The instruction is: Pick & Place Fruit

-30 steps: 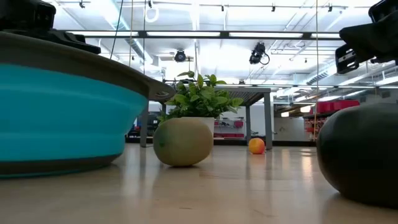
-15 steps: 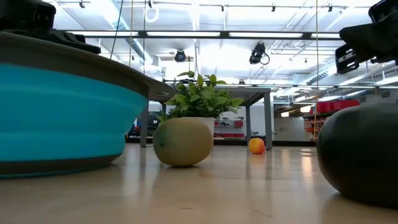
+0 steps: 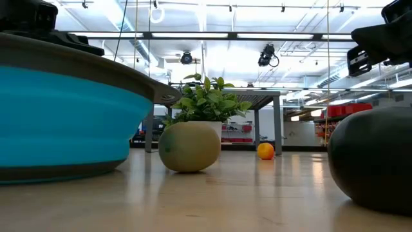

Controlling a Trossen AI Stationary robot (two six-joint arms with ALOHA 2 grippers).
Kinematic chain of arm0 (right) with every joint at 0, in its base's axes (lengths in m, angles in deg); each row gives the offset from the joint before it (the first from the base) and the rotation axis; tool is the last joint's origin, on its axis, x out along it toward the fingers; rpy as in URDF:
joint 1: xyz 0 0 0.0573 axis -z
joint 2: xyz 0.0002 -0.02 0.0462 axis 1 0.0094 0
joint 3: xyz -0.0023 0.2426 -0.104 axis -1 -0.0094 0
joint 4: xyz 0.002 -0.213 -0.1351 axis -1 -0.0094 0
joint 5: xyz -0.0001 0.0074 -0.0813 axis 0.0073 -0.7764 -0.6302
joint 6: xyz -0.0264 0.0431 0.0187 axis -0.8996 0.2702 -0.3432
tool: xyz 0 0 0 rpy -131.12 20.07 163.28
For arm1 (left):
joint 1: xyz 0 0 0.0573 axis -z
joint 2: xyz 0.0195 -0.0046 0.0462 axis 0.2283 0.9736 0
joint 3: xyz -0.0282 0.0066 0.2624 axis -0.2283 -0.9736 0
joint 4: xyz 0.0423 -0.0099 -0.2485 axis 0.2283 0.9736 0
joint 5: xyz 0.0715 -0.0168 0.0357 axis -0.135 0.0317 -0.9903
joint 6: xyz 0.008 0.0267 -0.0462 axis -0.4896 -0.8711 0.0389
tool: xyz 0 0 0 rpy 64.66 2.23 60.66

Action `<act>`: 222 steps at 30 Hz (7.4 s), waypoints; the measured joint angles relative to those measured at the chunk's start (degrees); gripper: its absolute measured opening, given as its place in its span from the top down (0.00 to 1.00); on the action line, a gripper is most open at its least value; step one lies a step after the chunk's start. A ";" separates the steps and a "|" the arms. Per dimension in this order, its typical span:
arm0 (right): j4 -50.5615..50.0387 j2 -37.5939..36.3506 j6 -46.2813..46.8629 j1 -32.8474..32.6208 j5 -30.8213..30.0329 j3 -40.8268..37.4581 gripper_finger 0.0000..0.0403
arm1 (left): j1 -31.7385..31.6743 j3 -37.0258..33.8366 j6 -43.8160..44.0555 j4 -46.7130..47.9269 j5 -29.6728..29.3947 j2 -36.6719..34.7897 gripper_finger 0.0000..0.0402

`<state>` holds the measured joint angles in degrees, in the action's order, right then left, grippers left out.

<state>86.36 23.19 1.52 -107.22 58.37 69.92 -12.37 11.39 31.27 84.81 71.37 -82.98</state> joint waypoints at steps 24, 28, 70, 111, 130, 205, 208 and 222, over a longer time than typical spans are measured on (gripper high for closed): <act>0.00 0.00 0.00 -0.01 0.00 0.01 0.96 | -0.01 0.00 0.00 0.02 0.00 0.00 0.96; -0.01 0.00 0.02 -0.02 0.01 0.02 0.96 | 0.00 0.01 0.00 0.01 0.00 -0.01 0.96; 0.75 0.00 0.02 -0.02 0.01 0.00 0.96 | 0.03 -0.02 13.19 -3.37 7.53 0.02 0.96; 23.22 19.10 -7.98 0.11 -18.59 0.02 0.96 | 6.53 17.29 43.77 -5.70 -3.71 33.64 0.57; 22.51 24.41 -16.13 0.11 -18.55 0.02 0.96 | 14.51 58.12 59.70 50.71 0.33 78.83 0.46; 22.69 24.39 -22.99 0.11 -18.55 0.02 0.96 | 4.46 66.49 57.47 54.90 7.02 77.59 0.95; 22.67 24.39 -22.99 0.11 -18.55 0.02 0.96 | -0.27 71.36 53.33 55.64 7.37 77.59 0.95; 22.76 24.39 -22.98 0.11 -18.57 0.02 0.96 | -26.28 80.35 47.93 51.15 5.75 78.48 0.94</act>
<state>109.12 47.58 -21.46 -107.11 39.80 69.94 -38.65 91.73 79.20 135.97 77.11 -4.50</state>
